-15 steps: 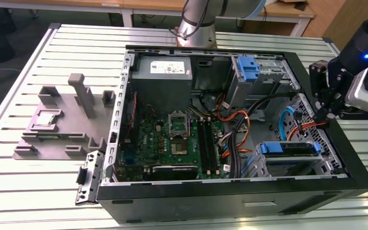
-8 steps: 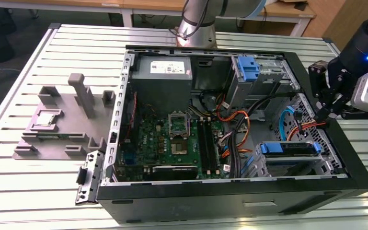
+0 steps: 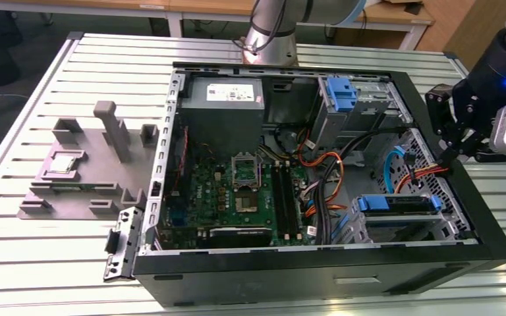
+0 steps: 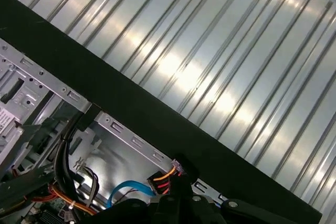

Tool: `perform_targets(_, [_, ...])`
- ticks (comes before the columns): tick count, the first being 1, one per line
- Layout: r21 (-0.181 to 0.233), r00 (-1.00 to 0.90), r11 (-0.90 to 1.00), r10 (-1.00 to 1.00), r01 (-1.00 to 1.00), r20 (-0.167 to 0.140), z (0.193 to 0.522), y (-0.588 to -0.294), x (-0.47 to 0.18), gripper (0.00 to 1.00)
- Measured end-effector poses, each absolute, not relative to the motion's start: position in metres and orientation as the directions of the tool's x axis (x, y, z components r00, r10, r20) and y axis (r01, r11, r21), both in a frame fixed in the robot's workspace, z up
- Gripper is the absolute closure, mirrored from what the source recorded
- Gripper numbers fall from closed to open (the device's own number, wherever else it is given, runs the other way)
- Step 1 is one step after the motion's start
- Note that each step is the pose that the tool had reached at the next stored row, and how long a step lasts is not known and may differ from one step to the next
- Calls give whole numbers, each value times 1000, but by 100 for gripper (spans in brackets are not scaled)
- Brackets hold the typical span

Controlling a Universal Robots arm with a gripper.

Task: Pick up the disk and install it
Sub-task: 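Insert the first disk wire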

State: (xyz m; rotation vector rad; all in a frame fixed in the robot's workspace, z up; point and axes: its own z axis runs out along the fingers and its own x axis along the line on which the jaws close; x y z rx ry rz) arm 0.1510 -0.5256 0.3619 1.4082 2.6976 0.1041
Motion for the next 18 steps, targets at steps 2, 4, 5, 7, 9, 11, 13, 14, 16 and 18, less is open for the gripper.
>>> perform_targets(2, [109, -591, 593, 805, 798, -57, 362, -526, 151, 90])
perform_targets(4, [113, -613, 615, 788, 780, -60, 362, -526, 151, 90])
perform_targets(5, [115, -624, 626, 779, 771, -62, 362, -526, 151, 90])
perform_targets(7, [119, -647, 649, 760, 751, -65, 362, -526, 151, 90])
perform_targets(9, [122, -669, 672, 740, 731, -67, 362, -526, 151, 90])
perform_targets(11, [124, -691, 694, 719, 710, -69, 362, -526, 151, 90])
perform_targets(13, [123, -706, 709, 704, 695, -71, 361, -526, 151, 90])
perform_targets(14, [120, -711, 714, 699, 690, -74, 361, -526, 151, 90])
perform_targets(16, [113, -716, 721, 693, 684, -81, 361, -526, 151, 90])
perform_targets(18, [107, -721, 726, 687, 679, -88, 361, -526, 151, 90])
